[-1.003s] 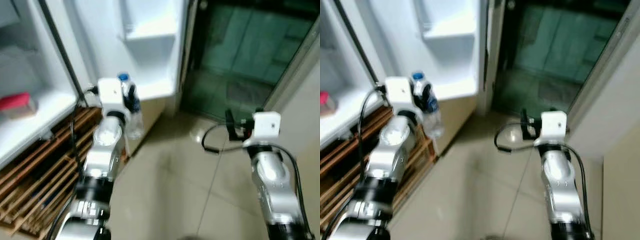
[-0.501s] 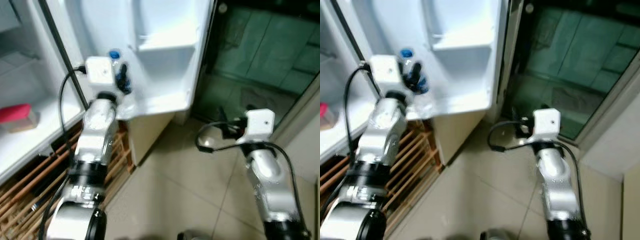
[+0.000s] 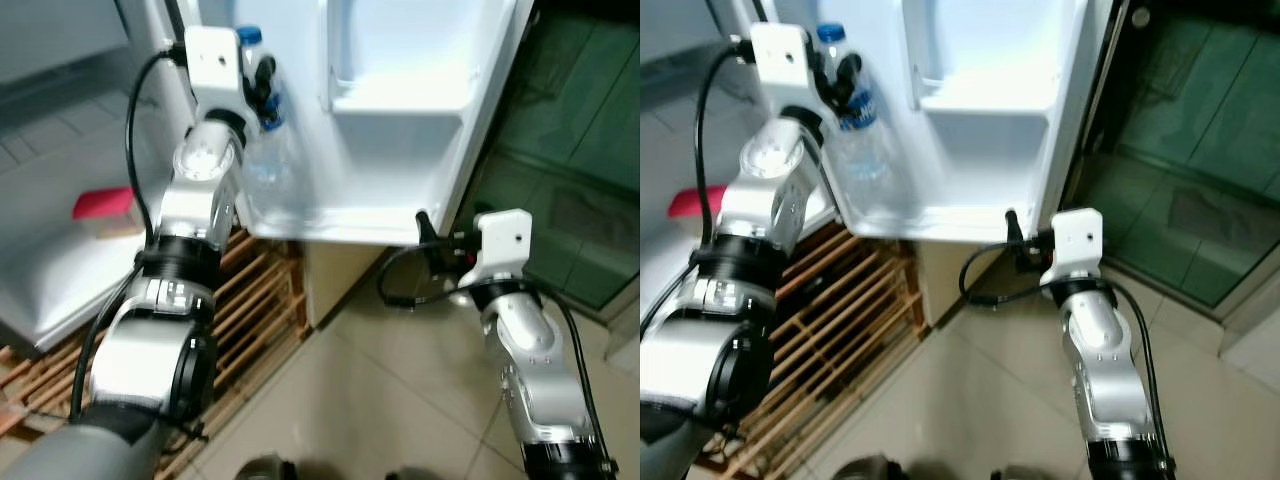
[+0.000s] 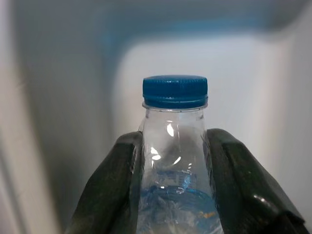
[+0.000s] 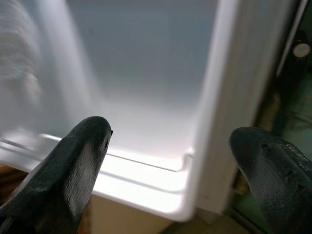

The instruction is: Restocking fridge

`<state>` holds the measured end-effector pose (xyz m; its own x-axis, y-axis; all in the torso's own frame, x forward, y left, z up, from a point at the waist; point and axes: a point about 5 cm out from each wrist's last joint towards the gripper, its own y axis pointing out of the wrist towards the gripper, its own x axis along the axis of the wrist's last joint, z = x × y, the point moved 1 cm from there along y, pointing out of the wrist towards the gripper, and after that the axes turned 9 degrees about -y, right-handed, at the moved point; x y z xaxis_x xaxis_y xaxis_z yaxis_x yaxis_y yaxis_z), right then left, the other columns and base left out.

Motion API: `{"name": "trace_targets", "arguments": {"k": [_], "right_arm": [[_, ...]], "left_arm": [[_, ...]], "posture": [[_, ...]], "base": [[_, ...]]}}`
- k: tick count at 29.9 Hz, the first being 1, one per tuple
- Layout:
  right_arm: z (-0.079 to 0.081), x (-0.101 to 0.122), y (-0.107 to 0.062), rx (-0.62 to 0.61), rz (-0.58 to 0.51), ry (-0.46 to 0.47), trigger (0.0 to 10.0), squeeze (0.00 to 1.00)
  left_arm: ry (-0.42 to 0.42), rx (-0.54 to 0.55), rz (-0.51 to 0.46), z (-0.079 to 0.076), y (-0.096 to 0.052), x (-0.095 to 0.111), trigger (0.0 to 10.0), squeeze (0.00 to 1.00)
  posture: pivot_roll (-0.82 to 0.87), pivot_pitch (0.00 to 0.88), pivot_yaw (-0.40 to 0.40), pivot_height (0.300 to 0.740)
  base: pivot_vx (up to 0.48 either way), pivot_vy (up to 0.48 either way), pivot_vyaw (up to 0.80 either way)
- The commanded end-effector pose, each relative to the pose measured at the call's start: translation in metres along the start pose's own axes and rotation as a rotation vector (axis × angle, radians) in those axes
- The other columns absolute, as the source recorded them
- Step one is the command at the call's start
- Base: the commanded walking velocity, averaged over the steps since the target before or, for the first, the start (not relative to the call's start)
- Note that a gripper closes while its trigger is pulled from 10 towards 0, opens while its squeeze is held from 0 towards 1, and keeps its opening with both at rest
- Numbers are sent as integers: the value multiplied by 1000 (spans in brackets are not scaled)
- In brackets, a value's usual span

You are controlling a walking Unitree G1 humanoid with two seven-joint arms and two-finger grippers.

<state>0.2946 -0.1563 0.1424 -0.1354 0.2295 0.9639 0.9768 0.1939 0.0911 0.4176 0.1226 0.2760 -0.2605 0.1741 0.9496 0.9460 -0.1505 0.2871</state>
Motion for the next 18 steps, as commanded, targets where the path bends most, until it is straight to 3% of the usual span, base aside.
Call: {"name": "trace_targets", "arguments": {"k": [1, 3, 10, 15, 18], "right_arm": [[6, 6, -1, 33, -20, 19, 10000, 0], [15, 13, -4, 114, -48, 50, 10000, 0], [23, 26, -5, 275, -87, 126, 10000, 0], [23, 37, 1, 317, -115, 147, 10000, 0], [21, 40, 6, 323, -118, 139, 10000, 0]], "left_arm": [[17, -9, -50, -1, 5, 13, 10000, 0], [48, -7, -81, -3, 9, 14, 10000, 0], [110, -32, -199, -12, 5, 13, 10000, 0], [178, -87, -215, -25, -3, -8, 10000, 0], [218, -92, -161, -31, -11, -32, 10000, 0]], "posture": [[-170, 22, 116, 711], [-170, 27, 124, 711], [-179, 26, 131, 711], [-199, 22, 132, 711], [-217, 9, 127, 711]], "base": [[0, 0, 0], [0, 0, 0], [0, 0, 0], [0, 0, 0], [0, 0, 0]]}}
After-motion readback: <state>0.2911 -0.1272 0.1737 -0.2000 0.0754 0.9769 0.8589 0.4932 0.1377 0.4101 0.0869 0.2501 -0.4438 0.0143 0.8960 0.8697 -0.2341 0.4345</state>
